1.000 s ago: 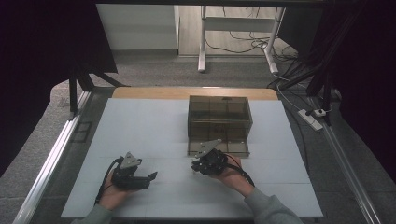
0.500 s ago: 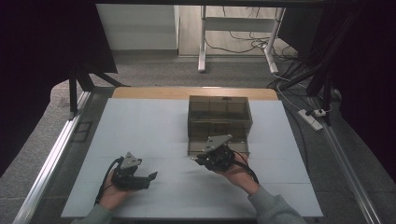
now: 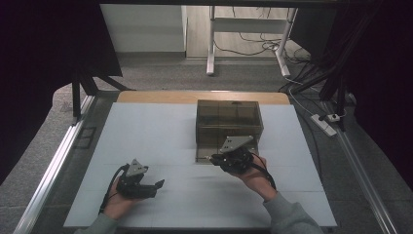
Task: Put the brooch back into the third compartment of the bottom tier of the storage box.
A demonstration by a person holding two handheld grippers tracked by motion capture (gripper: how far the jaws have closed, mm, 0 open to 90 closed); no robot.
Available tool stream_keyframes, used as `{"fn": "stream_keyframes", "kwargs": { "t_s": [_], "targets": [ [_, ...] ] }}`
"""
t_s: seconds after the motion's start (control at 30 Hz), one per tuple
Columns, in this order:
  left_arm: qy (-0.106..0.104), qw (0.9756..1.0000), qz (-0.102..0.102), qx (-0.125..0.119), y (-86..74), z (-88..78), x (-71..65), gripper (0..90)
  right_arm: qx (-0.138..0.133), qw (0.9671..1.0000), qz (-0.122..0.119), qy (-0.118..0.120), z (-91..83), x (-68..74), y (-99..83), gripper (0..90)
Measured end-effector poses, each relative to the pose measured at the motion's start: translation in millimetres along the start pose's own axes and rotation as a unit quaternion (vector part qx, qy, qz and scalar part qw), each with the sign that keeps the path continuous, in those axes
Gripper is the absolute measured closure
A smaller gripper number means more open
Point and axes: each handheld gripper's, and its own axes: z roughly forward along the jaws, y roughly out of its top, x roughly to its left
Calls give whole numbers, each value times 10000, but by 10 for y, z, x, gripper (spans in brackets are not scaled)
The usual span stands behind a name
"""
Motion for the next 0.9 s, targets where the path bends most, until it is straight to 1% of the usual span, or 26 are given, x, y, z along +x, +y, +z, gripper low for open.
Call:
{"fn": "stream_keyframes", "kwargs": {
  "t_s": [0.07, 0.2, 0.33, 0.47, 0.6, 0.9],
  "targets": [
    [2, 10000, 3, -1, 0, 0, -1, 196, -20, 10000, -12, 1, -16, -15, -5, 793],
    [3, 10000, 12, 5, 0, 2, -2, 196, -42, 10000, 17, -82, -47, -51, -15, 793],
    [5, 10000, 20, 19, -2, 5, -3, 196, -60, 9997, 111, -188, -85, -99, -33, 793],
    [1, 10000, 41, 32, -2, 6, -3, 196, -101, 9995, 176, -242, -115, -140, -48, 793],
    [-6, 10000, 52, 34, -2, 7, -5, 196, -97, 9993, 196, -302, -148, -176, -61, 793],
    [1, 10000, 44, 31, -2, 6, -5, 195, -85, 9983, 322, -472, -211, -269, -99, 793]
  ]
}}
